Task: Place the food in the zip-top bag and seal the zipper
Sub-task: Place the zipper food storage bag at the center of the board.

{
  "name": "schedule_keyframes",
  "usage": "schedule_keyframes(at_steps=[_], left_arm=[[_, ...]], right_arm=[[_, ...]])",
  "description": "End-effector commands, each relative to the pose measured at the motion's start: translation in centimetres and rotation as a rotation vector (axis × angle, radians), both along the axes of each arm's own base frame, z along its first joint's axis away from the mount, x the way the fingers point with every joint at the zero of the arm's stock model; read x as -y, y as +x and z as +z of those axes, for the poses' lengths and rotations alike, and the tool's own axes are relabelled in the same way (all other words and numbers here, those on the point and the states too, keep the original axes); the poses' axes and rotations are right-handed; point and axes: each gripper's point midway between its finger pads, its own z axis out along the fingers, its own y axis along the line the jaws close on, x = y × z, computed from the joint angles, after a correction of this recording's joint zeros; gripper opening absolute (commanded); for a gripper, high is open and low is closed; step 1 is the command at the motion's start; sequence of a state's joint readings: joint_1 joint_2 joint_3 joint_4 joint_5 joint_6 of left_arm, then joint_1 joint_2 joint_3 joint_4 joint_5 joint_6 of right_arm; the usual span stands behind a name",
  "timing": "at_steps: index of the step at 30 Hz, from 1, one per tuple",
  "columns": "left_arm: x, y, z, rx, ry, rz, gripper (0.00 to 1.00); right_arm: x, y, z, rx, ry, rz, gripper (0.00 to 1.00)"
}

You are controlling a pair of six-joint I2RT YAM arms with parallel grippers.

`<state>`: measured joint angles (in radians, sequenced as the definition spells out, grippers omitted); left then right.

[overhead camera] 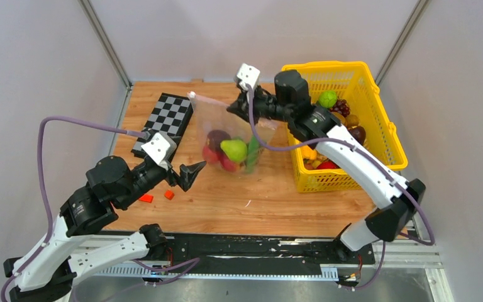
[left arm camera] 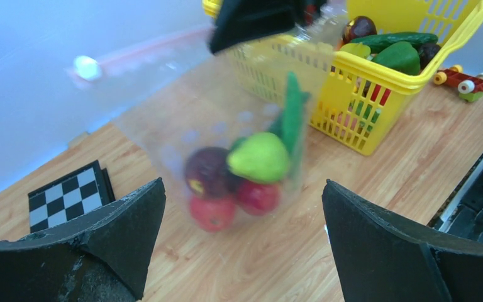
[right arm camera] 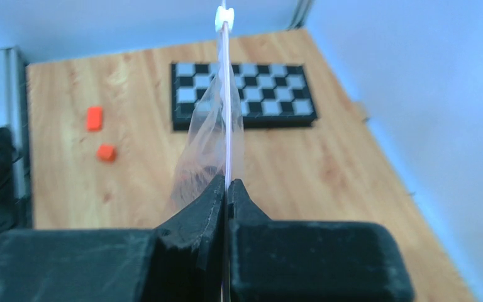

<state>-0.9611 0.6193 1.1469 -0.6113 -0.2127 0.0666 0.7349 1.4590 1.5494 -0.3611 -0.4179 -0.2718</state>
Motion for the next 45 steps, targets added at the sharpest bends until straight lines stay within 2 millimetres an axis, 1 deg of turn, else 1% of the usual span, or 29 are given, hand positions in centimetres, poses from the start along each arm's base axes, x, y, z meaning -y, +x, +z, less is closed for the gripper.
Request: schedule_keyframes(at_steps=[1, 4, 5, 7, 9, 10, 11, 12, 13, 16, 18, 21, 24, 26, 28, 31, 32, 35, 37, 39, 41, 44, 45], left_arm=[[0.2, 0.1, 1.4, -0.003, -0.100, 0.015, 1.00], [-0.4, 0.3, 1.9, -0.001, -0.161, 0.052, 1.00], [-0.7, 0.4, 2.2, 0.004, -0.182, 0.070, 1.00], [-1.6, 0.6, 2.5, 0.015, -0.218, 0.111, 1.00], [-2.4, 0.7, 2.6, 0.022, -0.241, 0.145, 1.00], [-2.8, 0.8, 2.6, 0.025, -0.252, 0.165, 1.00], [-3.3, 0.9, 2.8, 0.031, -0.263, 0.185, 1.00], [-3.8, 1.0, 2.8, 0.035, -0.270, 0.211, 1.00], [-4.2, 1.1, 2.8, 0.037, -0.278, 0.230, 1.00], [-5.4, 1.3, 2.8, 0.040, -0.308, 0.284, 1.00], [-6.0, 1.3, 3.0, 0.043, -0.324, 0.308, 1.00], [-6.8, 1.2, 3.2, 0.045, -0.348, 0.332, 1.00], [-7.1, 1.2, 3.3, 0.042, -0.359, 0.344, 1.00], [-7.2, 1.2, 3.2, 0.039, -0.367, 0.354, 1.00], [-7.2, 1.3, 3.2, 0.040, -0.369, 0.355, 1.00], [-7.0, 1.4, 3.2, 0.035, -0.364, 0.355, 1.00], [-7.0, 1.4, 3.1, 0.031, -0.364, 0.356, 1.00], [-7.1, 1.5, 3.0, 0.023, -0.366, 0.368, 1.00], [-7.4, 1.5, 2.9, 0.021, -0.367, 0.381, 1.00], [-7.6, 1.6, 2.7, 0.017, -0.368, 0.396, 1.00], [-7.6, 1.9, 2.4, 0.009, -0.357, 0.412, 1.00], [-7.2, 2.8, 0.6, -0.023, -0.291, 0.457, 1.00], [-6.9, 3.2, -0.6, -0.047, -0.249, 0.477, 1.00]], right_arm=[[-1.4, 4.4, 5.0, 0.177, -0.002, -0.049, 0.01], [-3.3, 6.9, 4.0, 0.162, -0.039, -0.063, 0.01], [-4.0, 7.3, 2.9, 0.138, -0.061, -0.056, 0.01], [-5.4, 7.1, 0.2, 0.078, -0.098, -0.026, 0.01], [-6.9, 5.8, -3.5, 0.027, -0.142, 0.027, 0.02], [-7.6, 4.8, -5.3, 0.004, -0.160, 0.052, 0.02], [-8.2, 3.5, -7.6, -0.026, -0.186, 0.084, 0.02], [-9.1, 1.7, -8.8, -0.037, -0.196, 0.123, 0.02], [-9.6, 0.5, -10.0, -0.048, -0.210, 0.149, 0.02], [-10.6, -3.0, -12.3, -0.080, -0.244, 0.210, 0.01], [-10.7, -4.9, -12.9, -0.088, -0.264, 0.242, 0.01], [-10.2, -6.7, -13.2, -0.102, -0.276, 0.267, 0.01], [-9.7, -8.9, -13.2, -0.147, -0.248, 0.336, 0.02], [-9.6, -10.2, -13.6, -0.184, -0.223, 0.376, 0.06], [-9.6, -10.9, -13.9, -0.223, -0.203, 0.390, 0.12], [-9.3, -12.0, -13.8, -0.265, -0.196, 0.421, 0.19], [-9.1, -12.1, -13.7, -0.270, -0.196, 0.418, 0.23], [-8.3, -12.2, -13.8, -0.262, -0.209, 0.402, 0.29], [-7.7, -11.8, -13.7, -0.251, -0.223, 0.365, 0.34], [-6.8, -10.7, -13.5, -0.223, -0.229, 0.283, 0.42], [-6.2, -9.0, -13.7, -0.206, -0.216, 0.170, 0.47], [-4.9, -5.5, -15.4, -0.297, -0.187, -0.041, 0.51], [-4.4, -4.2, -16.4, -0.349, -0.188, -0.116, 0.52]])
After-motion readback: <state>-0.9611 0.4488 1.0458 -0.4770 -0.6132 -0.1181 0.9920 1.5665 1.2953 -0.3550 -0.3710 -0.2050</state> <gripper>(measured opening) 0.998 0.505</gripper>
